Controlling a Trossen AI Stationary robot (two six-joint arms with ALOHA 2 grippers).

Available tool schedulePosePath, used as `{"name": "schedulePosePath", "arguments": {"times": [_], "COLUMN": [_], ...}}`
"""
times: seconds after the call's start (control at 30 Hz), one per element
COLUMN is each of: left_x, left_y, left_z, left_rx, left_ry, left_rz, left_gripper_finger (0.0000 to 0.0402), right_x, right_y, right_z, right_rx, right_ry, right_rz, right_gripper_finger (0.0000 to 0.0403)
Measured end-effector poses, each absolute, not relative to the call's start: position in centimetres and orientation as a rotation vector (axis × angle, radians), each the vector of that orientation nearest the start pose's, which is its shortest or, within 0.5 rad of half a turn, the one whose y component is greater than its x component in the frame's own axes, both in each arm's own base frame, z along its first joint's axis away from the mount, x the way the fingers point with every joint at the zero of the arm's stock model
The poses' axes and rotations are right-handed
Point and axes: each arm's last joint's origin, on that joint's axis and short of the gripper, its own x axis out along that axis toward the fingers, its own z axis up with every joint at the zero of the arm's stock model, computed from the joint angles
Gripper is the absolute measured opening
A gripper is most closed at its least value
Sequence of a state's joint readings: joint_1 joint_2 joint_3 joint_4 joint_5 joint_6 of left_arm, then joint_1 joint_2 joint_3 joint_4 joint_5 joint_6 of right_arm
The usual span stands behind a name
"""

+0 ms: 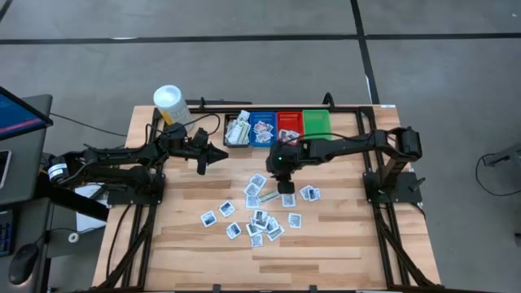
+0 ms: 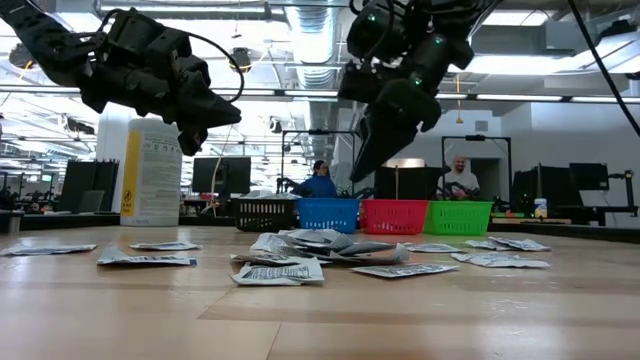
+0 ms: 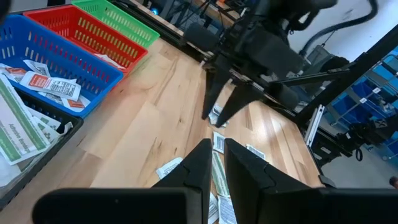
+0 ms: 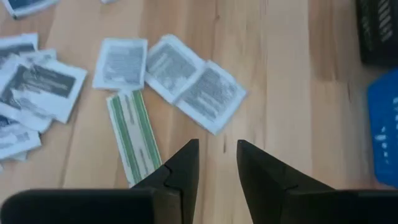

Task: Pick & Place First Aid Supplies
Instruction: Put the green bandage pack in the black bin

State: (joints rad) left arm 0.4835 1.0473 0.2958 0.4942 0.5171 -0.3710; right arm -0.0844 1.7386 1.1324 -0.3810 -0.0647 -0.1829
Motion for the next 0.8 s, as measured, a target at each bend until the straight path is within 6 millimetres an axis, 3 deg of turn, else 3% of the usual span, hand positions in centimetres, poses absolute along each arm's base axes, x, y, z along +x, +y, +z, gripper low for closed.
{"name": "schedulePosePath", "arguments": {"times": [0.5,0.6,0.8], "left_x": [18.2,18.2,18.2], "left_y": [7.9,7.9,7.9], "left_z": [18.5,18.5,18.5], "left_rx": [-0.493,-0.493,-0.494], "left_ry": [0.23,0.231,0.232], "left_rz": [0.009,0.009,0.008], "left_gripper_finger": [0.0043,0.0043,0.0043], "right_x": [35.5,35.8,36.3], "right_y": [0.3,0.7,1.8], "right_z": [19.4,18.5,14.2], "right_rx": [-0.149,-0.149,-0.126], "right_ry": [0.943,0.963,1.094], "right_rz": [0.233,0.252,0.33], "right_gripper_finger": [0.0102,0.0102,0.0102]}}
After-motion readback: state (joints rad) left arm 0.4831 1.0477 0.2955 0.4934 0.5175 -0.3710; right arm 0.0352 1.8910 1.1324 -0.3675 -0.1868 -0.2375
